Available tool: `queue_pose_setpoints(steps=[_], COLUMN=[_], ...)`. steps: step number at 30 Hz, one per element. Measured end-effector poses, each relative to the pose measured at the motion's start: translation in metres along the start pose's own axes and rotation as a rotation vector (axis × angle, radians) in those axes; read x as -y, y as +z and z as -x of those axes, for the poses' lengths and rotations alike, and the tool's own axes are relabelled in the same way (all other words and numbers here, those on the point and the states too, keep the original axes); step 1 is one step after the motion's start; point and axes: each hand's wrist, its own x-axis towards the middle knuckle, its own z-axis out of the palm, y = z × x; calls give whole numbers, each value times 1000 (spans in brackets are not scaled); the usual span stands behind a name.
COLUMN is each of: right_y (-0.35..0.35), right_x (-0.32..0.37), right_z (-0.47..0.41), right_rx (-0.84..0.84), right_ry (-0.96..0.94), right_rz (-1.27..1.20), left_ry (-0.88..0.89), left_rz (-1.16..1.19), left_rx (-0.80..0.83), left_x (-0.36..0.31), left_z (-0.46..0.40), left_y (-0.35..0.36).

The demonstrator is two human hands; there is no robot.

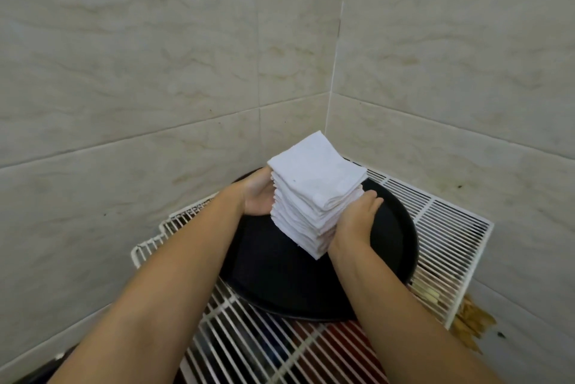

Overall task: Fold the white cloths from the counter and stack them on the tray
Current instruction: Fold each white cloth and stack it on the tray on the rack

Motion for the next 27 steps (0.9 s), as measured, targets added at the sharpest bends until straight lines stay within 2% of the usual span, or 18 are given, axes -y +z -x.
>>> queue_pose_setpoints(steps=[6,12,15,18,20,23,27], right_y=[3,17,10,-15,-33,-38,-14], right_x=[-8,0,6,29,53,87,78], right_z=[19,19,11,-11,-37,-83,-116], right_rx=[74,19,70,220,342,592,984], right_ry=[-21,-88,28,172,160,158,275], right_rz=[-9,176,131,9,78,176,401], left_ry=[23,7,4,61,102,180,287], left_rz=[-38,-84,-52,40,80,243,357], left_rx=[-14,-100,-160,-254,-347,-615,-799], left_x=[0,-2,-2,3,11,32,51], left_z=[7,14,14,16,26,45,53], left_y=[1,10,14,18,25,37,81])
